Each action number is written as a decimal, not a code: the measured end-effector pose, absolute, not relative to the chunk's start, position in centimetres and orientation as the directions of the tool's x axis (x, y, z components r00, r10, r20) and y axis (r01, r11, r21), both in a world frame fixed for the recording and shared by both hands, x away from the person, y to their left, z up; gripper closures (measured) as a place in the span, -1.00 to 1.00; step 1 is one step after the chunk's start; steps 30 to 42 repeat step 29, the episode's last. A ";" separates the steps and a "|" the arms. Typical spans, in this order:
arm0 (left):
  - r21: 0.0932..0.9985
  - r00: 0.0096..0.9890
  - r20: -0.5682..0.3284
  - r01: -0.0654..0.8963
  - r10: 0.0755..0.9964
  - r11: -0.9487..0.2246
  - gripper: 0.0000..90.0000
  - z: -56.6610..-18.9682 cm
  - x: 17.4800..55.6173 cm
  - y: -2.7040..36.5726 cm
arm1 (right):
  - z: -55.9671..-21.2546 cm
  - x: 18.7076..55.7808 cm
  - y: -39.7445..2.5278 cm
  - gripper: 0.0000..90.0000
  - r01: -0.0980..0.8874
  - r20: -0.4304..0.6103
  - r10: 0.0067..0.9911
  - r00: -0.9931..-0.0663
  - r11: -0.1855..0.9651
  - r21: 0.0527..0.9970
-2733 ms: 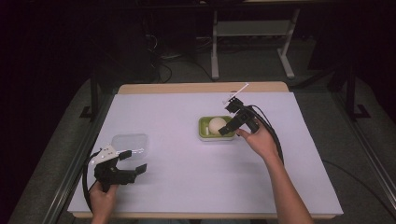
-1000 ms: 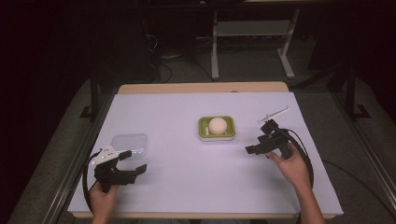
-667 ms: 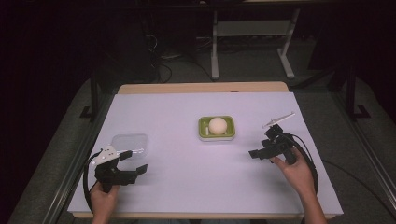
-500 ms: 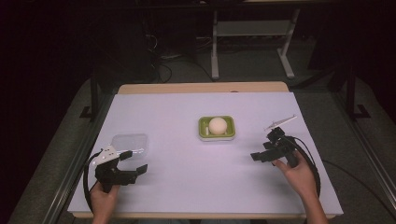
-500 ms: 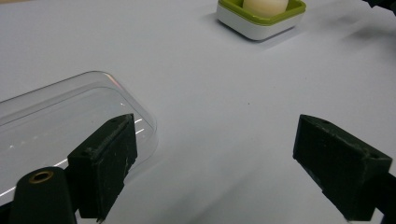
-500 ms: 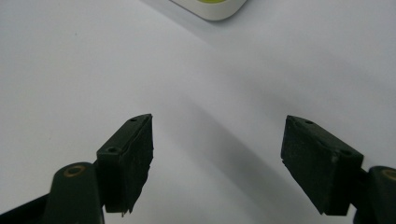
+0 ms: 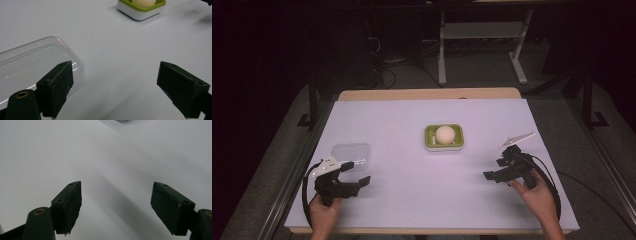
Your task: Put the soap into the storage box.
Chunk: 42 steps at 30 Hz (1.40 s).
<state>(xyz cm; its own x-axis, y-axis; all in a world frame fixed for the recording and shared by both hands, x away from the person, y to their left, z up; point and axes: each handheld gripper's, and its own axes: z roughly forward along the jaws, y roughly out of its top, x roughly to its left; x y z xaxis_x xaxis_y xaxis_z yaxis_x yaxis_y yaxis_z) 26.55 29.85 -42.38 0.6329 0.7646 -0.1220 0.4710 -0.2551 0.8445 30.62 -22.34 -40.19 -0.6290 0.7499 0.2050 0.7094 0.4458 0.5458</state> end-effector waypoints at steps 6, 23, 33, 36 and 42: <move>0.841 0.621 -0.121 0.478 0.774 -0.252 -0.72 -42.3 26.6 29.8 | -40.5 29.6 -22.5 -0.47 0.709 0.216 0.745 -0.632 0.443 0.549; 0.837 0.655 -0.127 0.474 0.745 -0.274 -0.71 -42.2 26.7 29.6 | -42.4 25.9 -23.3 -0.51 0.690 0.164 0.760 -0.629 0.449 0.567; 0.824 0.678 -0.120 0.475 0.725 -0.308 -0.71 -42.4 26.7 29.1 | -42.3 25.6 -23.6 -0.55 0.682 0.162 0.758 -0.632 0.444 0.580; 0.824 0.678 -0.120 0.475 0.725 -0.308 -0.71 -42.4 26.7 29.1 | -42.3 25.6 -23.6 -0.55 0.682 0.162 0.758 -0.632 0.444 0.580; 0.824 0.678 -0.120 0.475 0.725 -0.308 -0.71 -42.4 26.7 29.1 | -42.3 25.6 -23.6 -0.55 0.682 0.162 0.758 -0.632 0.444 0.580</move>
